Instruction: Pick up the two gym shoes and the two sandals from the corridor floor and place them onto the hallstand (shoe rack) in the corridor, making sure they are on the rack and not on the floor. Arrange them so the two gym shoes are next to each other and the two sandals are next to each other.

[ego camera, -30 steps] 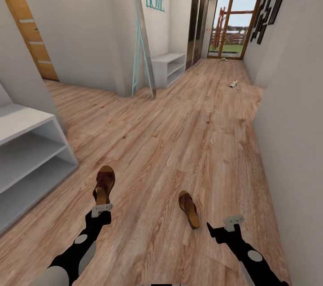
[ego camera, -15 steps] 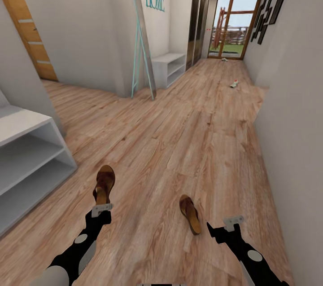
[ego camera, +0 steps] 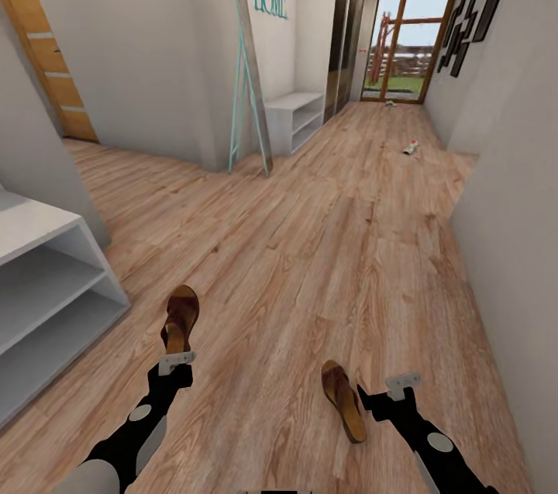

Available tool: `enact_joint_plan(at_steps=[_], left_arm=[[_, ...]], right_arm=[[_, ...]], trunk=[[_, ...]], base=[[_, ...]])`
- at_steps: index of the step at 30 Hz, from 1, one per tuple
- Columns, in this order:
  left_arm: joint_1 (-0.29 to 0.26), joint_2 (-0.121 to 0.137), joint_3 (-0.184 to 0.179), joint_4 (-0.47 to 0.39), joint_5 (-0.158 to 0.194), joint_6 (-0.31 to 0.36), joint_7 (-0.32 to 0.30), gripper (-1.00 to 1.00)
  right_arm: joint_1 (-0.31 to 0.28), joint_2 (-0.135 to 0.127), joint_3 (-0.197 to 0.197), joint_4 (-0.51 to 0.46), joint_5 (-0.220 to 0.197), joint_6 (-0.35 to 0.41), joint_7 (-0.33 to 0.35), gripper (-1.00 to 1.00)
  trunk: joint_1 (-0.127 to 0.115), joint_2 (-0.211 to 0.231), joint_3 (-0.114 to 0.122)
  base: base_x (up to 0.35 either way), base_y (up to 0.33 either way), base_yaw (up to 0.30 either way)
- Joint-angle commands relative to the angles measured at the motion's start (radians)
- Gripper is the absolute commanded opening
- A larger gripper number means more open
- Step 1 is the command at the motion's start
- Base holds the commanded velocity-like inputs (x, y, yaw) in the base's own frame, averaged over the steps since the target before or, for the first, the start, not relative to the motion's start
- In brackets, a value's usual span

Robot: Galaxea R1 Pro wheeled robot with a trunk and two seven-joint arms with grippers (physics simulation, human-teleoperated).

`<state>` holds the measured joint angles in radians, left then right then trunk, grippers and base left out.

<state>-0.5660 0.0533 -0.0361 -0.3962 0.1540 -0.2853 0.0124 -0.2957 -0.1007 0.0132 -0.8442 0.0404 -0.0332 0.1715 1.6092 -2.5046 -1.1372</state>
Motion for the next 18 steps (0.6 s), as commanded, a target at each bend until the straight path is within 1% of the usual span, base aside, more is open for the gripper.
enact_joint_plan(at_steps=[1,4,16,18], left_arm=[[0.0,0.0,-0.004,0.0,0.004,-0.003,0.002,-1.0],[0.0,0.001,-0.005,0.0,0.004,-0.004,0.001,-1.0],[0.0,0.002,-0.008,0.002,0.003,-0.005,0.0,-1.0],[0.001,0.002,-0.008,0.002,0.003,-0.006,0.001,-1.0]], right_arm=[[0.0,-0.001,0.001,0.0,0.004,-0.003,0.001,1.0],[0.0,-0.001,0.001,0.0,0.004,-0.003,0.001,1.0],[0.0,0.005,0.002,0.002,0.004,-0.004,0.0,1.0],[0.0,0.005,0.002,0.002,0.004,-0.003,0.0,1.0]], trunk=[[0.0,0.0,-0.001],[0.0,0.0,-0.001],[0.0,0.0,-0.001],[0.0,0.0,-0.001]], base=[[0.199,0.019,0.0],[0.118,0.011,0.0],[0.013,0.001,0.0],[0.146,0.0,0.0]])
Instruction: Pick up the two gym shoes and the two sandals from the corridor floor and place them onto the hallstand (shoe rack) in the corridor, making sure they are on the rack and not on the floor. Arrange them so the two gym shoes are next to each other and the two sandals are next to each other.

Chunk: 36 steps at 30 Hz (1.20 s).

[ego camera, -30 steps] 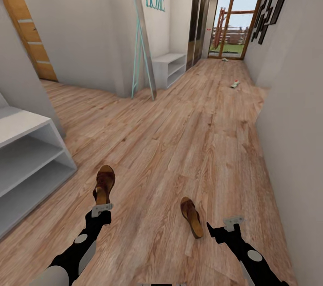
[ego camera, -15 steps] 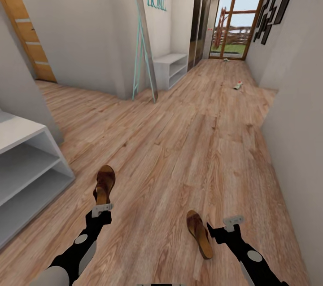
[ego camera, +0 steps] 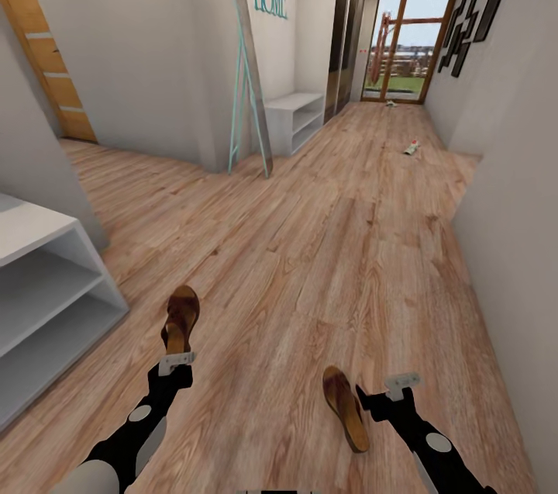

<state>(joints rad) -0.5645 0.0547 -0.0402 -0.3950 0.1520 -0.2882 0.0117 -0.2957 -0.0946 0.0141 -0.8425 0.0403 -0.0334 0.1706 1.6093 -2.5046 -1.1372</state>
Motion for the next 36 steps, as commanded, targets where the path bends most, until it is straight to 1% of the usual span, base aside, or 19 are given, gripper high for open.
enact_joint_plan(at_steps=[1,6,7,8,10,13,20,22,23,24,26,28,33,36], left_arm=[[0.0,0.001,-0.004,0.001,0.004,-0.003,0.002,-1.0],[0.0,0.001,-0.005,0.0,0.004,-0.002,0.001,-1.0],[0.0,0.001,-0.013,-0.001,0.004,-0.002,-0.002,-1.0],[0.0,0.002,-0.03,-0.001,0.004,-0.002,-0.006,-1.0],[0.0,0.003,-0.047,-0.001,0.005,-0.001,-0.012,-1.0],[-0.001,0.001,-0.06,-0.001,0.005,0.001,-0.023,-1.0],[-0.027,0.0,-0.065,-0.035,0.006,0.019,-0.078,-1.0],[-0.043,0.0,-0.065,-0.059,0.006,0.058,-0.091,-1.0],[-0.056,0.001,-0.065,-0.078,0.006,0.102,-0.097,-1.0],[-0.06,0.002,-0.066,-0.084,0.006,0.118,-0.098,-1.0],[-0.077,0.003,-0.066,-0.112,0.006,0.178,-0.101,-1.0],[-0.091,0.003,-0.066,-0.136,0.006,0.218,-0.103,-1.0],[-0.101,0.006,-0.066,-0.189,0.005,0.281,-0.113,-1.0],[-0.1,0.009,-0.066,-0.197,0.006,0.293,-0.117,-1.0]], right_arm=[[0.0,-0.001,0.001,0.0,0.004,-0.003,0.001,1.0],[0.0,-0.001,0.001,0.0,0.004,-0.002,0.001,1.0],[0.0,-0.002,0.001,0.0,0.004,-0.002,0.001,1.0],[0.0,-0.002,0.0,0.0,0.004,-0.002,0.001,1.0],[0.0,-0.001,0.001,-0.001,0.004,-0.002,0.001,1.0],[0.0,-0.001,0.001,-0.001,0.004,-0.002,0.0,1.0],[0.0,0.0,0.001,0.001,0.004,-0.002,0.0,1.0],[0.0,0.001,0.001,0.0,0.004,-0.002,0.0,1.0],[0.0,0.001,0.001,0.001,0.004,-0.002,0.0,1.0],[0.0,0.001,0.0,0.001,0.004,-0.002,0.0,1.0],[0.0,0.002,0.0,0.001,0.004,-0.002,0.0,1.0],[0.0,0.002,0.0,0.002,0.004,-0.002,0.0,1.0],[0.0,0.002,0.0,0.002,0.003,-0.002,0.0,1.0],[0.0,0.003,0.0,0.001,0.002,-0.002,0.0,1.0]], trunk=[[0.0,0.0,-0.001],[0.0,0.0,-0.001],[0.0,0.0,-0.001],[0.0,0.0,-0.001],[0.001,-0.001,-0.008],[0.002,-0.001,-0.02],[0.006,-0.003,-0.05],[0.006,-0.004,-0.06],[0.007,-0.004,-0.066],[0.007,-0.004,-0.071],[0.008,-0.004,-0.082],[0.009,-0.005,-0.093],[0.011,-0.006,-0.12],[0.013,-0.007,-0.136]], base=[[0.165,0.0,0.0],[0.085,0.0,0.0],[0.025,0.0,0.0],[0.013,0.0,0.0],[0.008,0.0,0.0],[0.004,0.0,0.0],[0.0,0.0,0.0],[0.0,0.0,0.0],[0.0,0.0,0.0],[0.0,0.0,0.0],[0.0,0.0,0.0],[0.0,0.0,0.0],[0.0,0.0,0.002],[0.0,0.0,0.033]])
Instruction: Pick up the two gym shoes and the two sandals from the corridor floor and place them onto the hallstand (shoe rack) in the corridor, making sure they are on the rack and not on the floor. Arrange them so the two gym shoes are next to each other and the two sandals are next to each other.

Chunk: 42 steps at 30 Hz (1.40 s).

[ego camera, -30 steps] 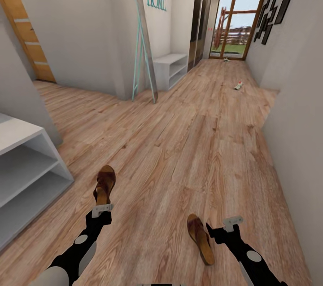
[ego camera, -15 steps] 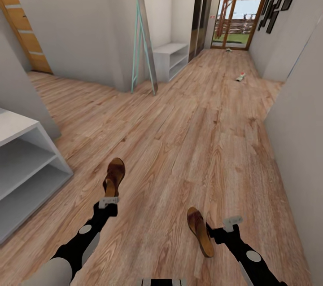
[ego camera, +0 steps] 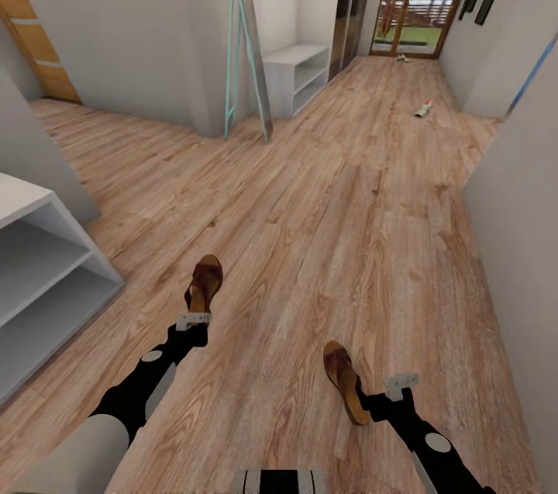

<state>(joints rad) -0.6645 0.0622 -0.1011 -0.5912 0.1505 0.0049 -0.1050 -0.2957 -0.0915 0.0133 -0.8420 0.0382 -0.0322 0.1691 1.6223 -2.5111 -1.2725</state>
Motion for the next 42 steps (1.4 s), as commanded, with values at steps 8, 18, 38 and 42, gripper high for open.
enact_joint_plan(at_steps=[8,18,38,42], left_arm=[[0.0,0.004,-0.008,0.001,0.006,0.006,-0.004,-1.0],[0.0,-0.002,-0.009,0.0,0.007,0.005,-0.004,-1.0],[0.0,-0.006,-0.006,-0.012,0.007,0.006,-0.004,-1.0],[0.0,-0.006,-0.007,-0.012,0.007,0.006,-0.004,-1.0]], right_arm=[[0.0,-0.001,0.001,0.0,0.003,-0.004,0.0,1.0],[0.0,-0.005,0.001,-0.002,0.006,-0.005,0.003,1.0],[-0.116,-0.01,0.0,-0.009,0.009,-0.005,0.002,1.0],[-0.118,-0.011,0.0,0.009,0.009,-0.006,0.003,1.0]], trunk=[[0.003,-0.002,-0.044],[0.008,-0.005,-0.098],[0.017,-0.009,-0.18],[0.019,-0.01,-0.196]], base=[[0.0,0.0,0.064],[0.0,0.0,0.141],[0.0,0.0,0.02],[0.0,0.0,0.0]])
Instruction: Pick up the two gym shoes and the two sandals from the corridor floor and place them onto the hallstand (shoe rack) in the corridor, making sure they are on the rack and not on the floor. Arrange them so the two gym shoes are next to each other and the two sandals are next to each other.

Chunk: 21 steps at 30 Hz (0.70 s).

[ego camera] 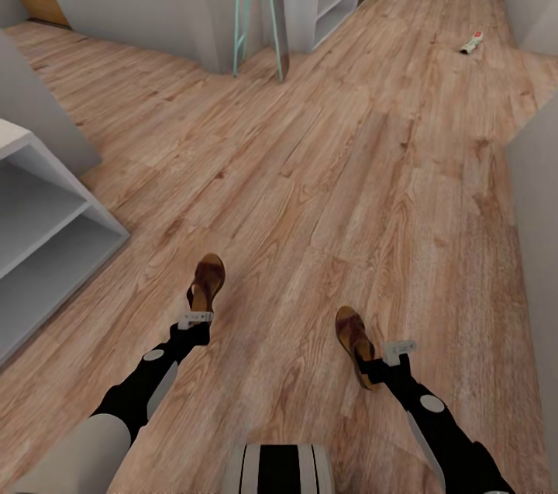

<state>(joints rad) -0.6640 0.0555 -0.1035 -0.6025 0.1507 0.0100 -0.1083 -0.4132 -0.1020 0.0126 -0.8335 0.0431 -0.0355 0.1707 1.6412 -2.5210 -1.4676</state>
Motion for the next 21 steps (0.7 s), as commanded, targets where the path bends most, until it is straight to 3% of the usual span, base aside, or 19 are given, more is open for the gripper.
enact_joint_plan(at_steps=[1,7,21], left_arm=[[-0.001,0.001,-0.005,-0.001,0.007,0.001,-0.001,-1.0],[-0.001,0.002,-0.005,-0.002,0.007,0.001,-0.001,-1.0],[-0.002,0.0,-0.004,-0.004,0.007,0.0,-0.001,-1.0]], right_arm=[[-0.001,-0.001,0.001,0.006,0.004,-0.003,0.001,1.0],[-0.001,-0.001,-0.004,0.061,0.002,-0.004,0.0,1.0],[-0.001,-0.002,-0.008,0.065,0.0,-0.005,-0.001,1.0]], trunk=[[0.0,0.0,-0.004],[0.003,-0.002,-0.028],[0.009,-0.005,-0.09]], base=[[0.0,0.0,0.0],[0.0,0.0,0.0],[0.0,0.0,0.0]])
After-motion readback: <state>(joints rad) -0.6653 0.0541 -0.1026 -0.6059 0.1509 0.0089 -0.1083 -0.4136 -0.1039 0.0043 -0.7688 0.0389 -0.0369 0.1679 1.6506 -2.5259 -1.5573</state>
